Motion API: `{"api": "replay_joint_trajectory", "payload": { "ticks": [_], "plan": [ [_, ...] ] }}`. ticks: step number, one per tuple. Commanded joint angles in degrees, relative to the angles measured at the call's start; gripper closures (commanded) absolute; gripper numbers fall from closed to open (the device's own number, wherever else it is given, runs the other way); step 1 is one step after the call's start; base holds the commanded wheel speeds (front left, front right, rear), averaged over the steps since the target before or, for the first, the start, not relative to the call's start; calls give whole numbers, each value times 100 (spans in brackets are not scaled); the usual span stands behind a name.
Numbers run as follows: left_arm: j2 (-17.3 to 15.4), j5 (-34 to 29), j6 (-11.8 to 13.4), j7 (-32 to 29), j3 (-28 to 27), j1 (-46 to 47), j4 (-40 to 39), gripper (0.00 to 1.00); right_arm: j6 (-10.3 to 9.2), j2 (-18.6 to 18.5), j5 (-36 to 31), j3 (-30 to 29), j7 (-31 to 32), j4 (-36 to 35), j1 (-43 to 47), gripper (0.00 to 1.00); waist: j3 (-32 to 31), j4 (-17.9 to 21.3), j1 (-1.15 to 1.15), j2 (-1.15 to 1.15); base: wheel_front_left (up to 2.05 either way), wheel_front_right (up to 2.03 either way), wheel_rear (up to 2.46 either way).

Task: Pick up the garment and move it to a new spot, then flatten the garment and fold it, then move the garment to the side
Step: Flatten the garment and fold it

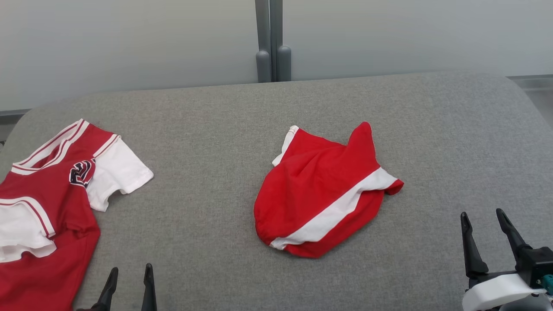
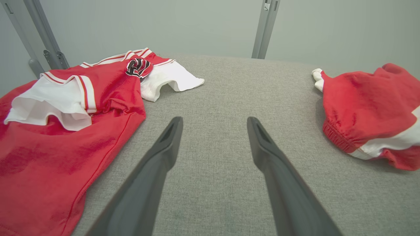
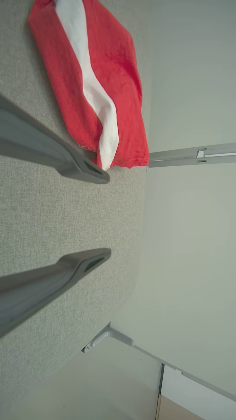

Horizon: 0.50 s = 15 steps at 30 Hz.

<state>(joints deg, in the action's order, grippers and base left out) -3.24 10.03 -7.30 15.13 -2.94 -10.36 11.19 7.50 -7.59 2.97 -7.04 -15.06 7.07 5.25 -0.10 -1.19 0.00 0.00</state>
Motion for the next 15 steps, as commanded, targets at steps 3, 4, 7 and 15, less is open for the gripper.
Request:
{"api": "replay_joint_trajectory", "payload": {
  "ticks": [3, 4, 7, 15],
  "plan": [
    [21, 81, -22, 2, 91, 119, 89, 0, -4, 45, 142, -113, -19, 10, -108, 0, 18, -23, 0, 0, 0, 0, 0],
    [24, 143, -22, 1, 126, 127, 171, 0, -3, 36, 178, -106, -19, 8, -129, 0, 18, -30, 0, 0, 0, 0, 0],
    [20, 406, -23, 2, 187, 260, 341, 0, -4, -99, 343, -20, -18, 172, -312, 0, 51, -17, 0, 0, 0, 0, 0],
    [22, 1544, 108, -613, 1282, 1116, 1417, 0, -4, -1236, 731, 1112, 241, 1629, -1805, 0, 308, -56, 0, 0, 0, 0, 0]
  ]
}}
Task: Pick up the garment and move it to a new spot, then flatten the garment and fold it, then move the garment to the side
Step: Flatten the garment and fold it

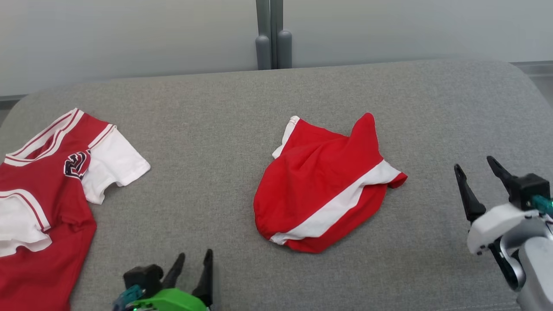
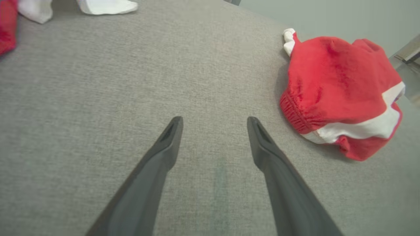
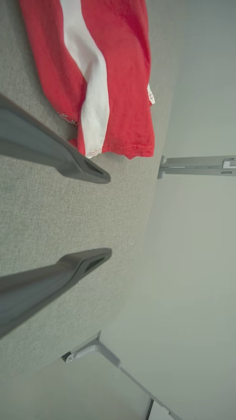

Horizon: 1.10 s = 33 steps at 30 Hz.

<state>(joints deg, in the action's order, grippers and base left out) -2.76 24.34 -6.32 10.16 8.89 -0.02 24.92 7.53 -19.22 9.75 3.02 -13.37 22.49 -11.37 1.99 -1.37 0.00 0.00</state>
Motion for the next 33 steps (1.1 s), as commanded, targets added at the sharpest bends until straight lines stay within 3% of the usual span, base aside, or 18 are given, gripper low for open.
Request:
{"api": "replay_joint_trajectory", "payload": {
  "ticks": [1, 8, 13, 22, 31, 33],
  "plan": [
    [-22, 270, 24, -298, 301, 193, 68, 0, -8, -138, 183, 316, 210, 251, -361, 0, 134, -57, 0, 0, 0, 0, 0],
    [-28, 1116, 280, -1237, 1565, 722, -9, 0, -8, -427, 1064, 1755, 1092, 1452, -1686, 0, 375, -211, 0, 0, 0, 0, 0],
    [-28, 1398, 417, -1356, 1995, 1014, -79, 0, -8, -566, 1429, 2306, 1162, 1811, -2143, 0, 618, -361, 0, 0, 0, 0, 0],
    [-27, 1914, 436, -1241, 2773, 1549, 50, 0, -8, -705, 2068, 3211, 1057, 2458, -2723, 0, 1019, -556, 0, 0, 0, 0, 0],
    [-27, 2465, 484, -909, 3297, 1864, 365, 0, -8, -769, 2605, 4132, 820, 2618, -3000, 0, 1077, -536, 0, 0, 0, 0, 0],
    [-26, 2525, 470, -858, 3419, 1942, 439, 0, -8, -793, 2705, 4301, 800, 2668, -3048, 22, 1082, -529, 0, 0, 0, 0, 0]
  ]
}}
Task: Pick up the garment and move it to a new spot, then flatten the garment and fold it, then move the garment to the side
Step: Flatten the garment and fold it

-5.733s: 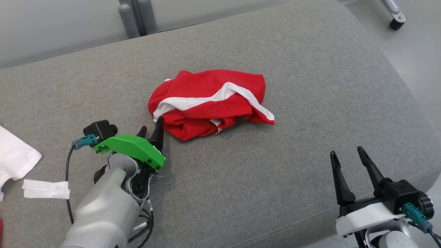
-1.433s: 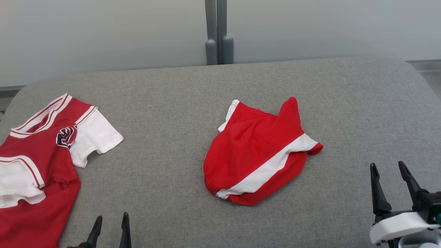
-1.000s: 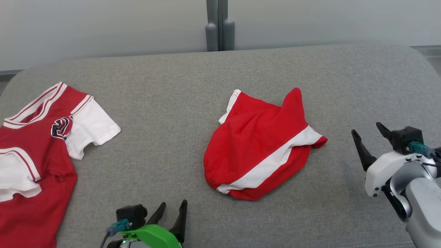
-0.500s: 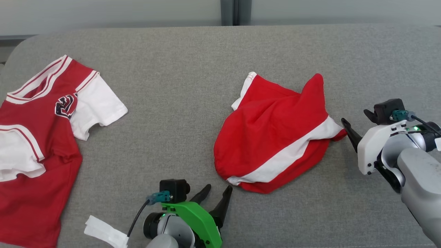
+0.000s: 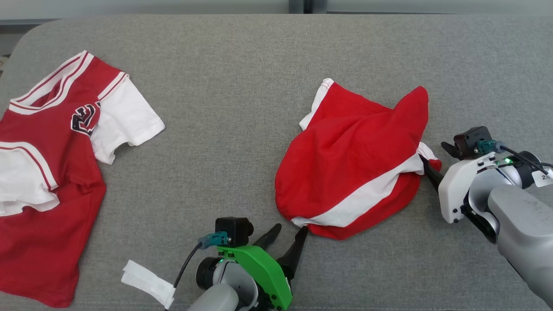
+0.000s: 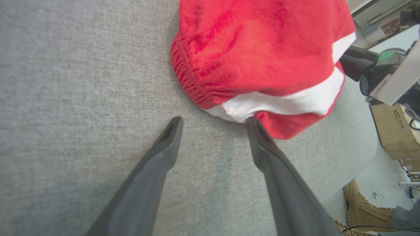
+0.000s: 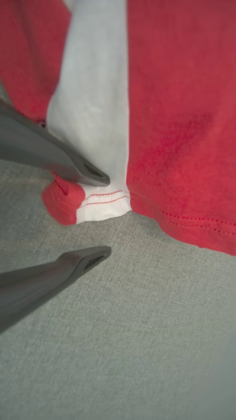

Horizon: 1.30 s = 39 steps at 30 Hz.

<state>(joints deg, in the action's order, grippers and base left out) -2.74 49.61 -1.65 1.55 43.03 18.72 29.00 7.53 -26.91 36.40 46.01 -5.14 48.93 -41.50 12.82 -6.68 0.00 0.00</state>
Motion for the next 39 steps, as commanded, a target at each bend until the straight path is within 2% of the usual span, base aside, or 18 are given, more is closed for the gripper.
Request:
{"api": "replay_joint_trajectory", "payload": {
  "ticks": [1, 3, 14, 15, 17, 19, 20, 21, 22, 23, 33, 39],
  "plan": [
    [-30, 48, 8, 24, 60, 100, 67, 0, -8, -30, 86, 75, -44, 48, -56, 31, 2, 6, 0, 0, 0, 0, 0],
    [-29, 149, 22, 81, 157, 167, 133, 0, -8, -42, 181, 220, -62, 84, -101, 50, 14, 16, 0, 0, 0, 0, 0],
    [-30, 614, 0, 359, 556, 501, 432, 0, -8, -73, 694, 832, -244, 285, -255, 58, 69, 56, 0, 0, 0, 0, 0],
    [-30, 652, -3, 388, 587, 524, 454, 0, -8, -71, 731, 879, -253, 299, -265, 61, 69, 60, 0, 0, 0, 0, 0],
    [-28, 698, -41, 434, 665, 572, 481, 0, -8, -69, 802, 980, -277, 325, -293, 74, 71, 69, 0, 0, 0, 0, 0],
    [-29, 799, -91, 486, 728, 601, 501, 59, -9, -74, 873, 1070, -304, 348, -320, 91, 67, 75, 0, 0, 0, 0, 0],
    [-29, 841, -106, 494, 762, 622, 518, 76, -9, -75, 909, 1116, -329, 354, -328, 99, 64, 76, 0, 0, 0, 0, 0],
    [-29, 841, -106, 494, 762, 622, 518, 76, -9, -75, 909, 1116, -329, 354, -328, 99, 64, 76, 0, 0, 0, 0, 0],
    [-29, 870, -128, 514, 795, 647, 535, 93, -9, -78, 950, 1162, -338, 362, -337, 100, 61, 76, 0, 0, 0, 0, 0],
    [-29, 936, -147, 547, 812, 660, 543, 100, -9, -80, 987, 1202, -341, 372, -348, 100, 56, 78, 0, 0, 0, 0, 0],
    [-30, 1319, -216, 744, 961, 711, 739, 100, -8, -90, 1337, 1542, -558, 444, -389, 100, -94, 128, 0, 0, 0, 0, 0],
    [-43, 1384, -264, 883, 954, 726, 576, 100, -8, -252, 1648, 1405, -911, 17, -328, 100, -275, 127, 0, 0, 0, 0, 0]
  ]
}}
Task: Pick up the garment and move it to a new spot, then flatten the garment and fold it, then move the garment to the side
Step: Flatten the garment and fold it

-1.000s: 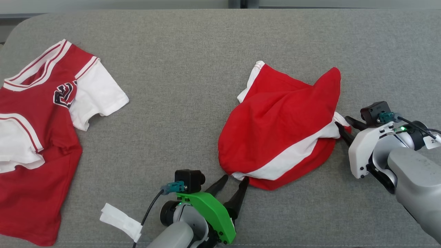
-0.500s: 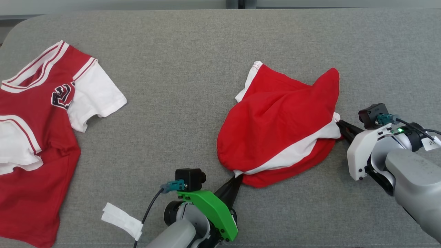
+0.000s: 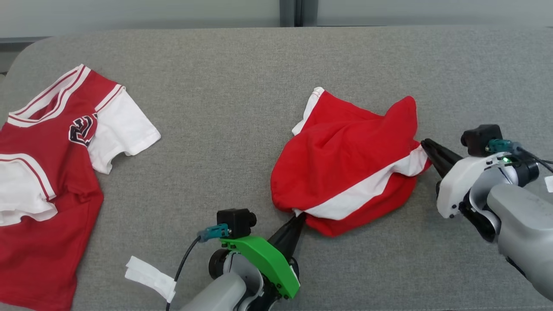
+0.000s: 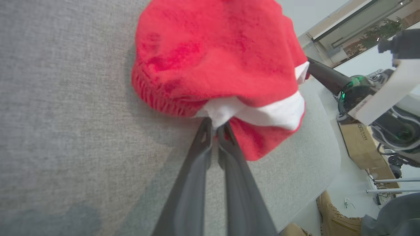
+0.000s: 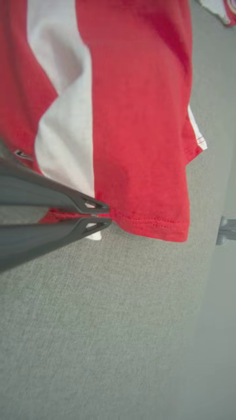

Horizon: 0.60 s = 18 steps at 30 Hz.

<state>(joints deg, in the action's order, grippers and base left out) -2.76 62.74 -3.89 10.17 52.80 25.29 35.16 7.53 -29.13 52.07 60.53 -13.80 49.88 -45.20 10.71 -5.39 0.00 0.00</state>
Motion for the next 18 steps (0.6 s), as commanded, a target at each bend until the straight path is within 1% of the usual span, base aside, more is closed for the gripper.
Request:
{"api": "replay_joint_trajectory", "payload": {
  "ticks": [1, 2, 4, 8, 12, 16, 18],
  "plan": [
    [-62, 104, -71, 0, -41, 26, -137, 100, -8, -51, 270, -139, -74, -294, 143, 100, -110, -5, 0, 0, 0, 0, 0],
    [-115, 128, -95, -47, -42, -21, -241, 100, -7, -107, 431, -212, -96, -575, 247, 100, -156, 1, 0, 0, 0, 0, 0],
    [-300, 141, -105, -101, -43, -80, -494, 100, -9, -372, 640, -323, -120, -1081, 366, 100, -233, 47, 0, 0, 0, 0, 0],
    [-708, 142, 39, -178, -128, -211, -1230, 100, -8, -817, 835, -695, -138, -1981, 646, 100, -393, 184, 0, 0, 0, 0, 0],
    [-1251, 230, 332, -186, -377, -426, -2235, 100, -8, -1266, 787, -1459, -143, -2816, 1061, 100, -539, 334, 0, 0, 0, 0, 0],
    [-1708, 277, 680, -221, -617, -633, -3353, 100, -8, -1569, 759, -2289, -141, -3736, 1598, 100, -620, 471, 0, 0, 0, 0, 0],
    [-1881, 293, 847, -239, -718, -708, -3892, 100, -8, -1674, 714, -2695, -141, -4193, 1855, 100, -639, 525, 0, 0, 0, 0, 0]
  ]
}}
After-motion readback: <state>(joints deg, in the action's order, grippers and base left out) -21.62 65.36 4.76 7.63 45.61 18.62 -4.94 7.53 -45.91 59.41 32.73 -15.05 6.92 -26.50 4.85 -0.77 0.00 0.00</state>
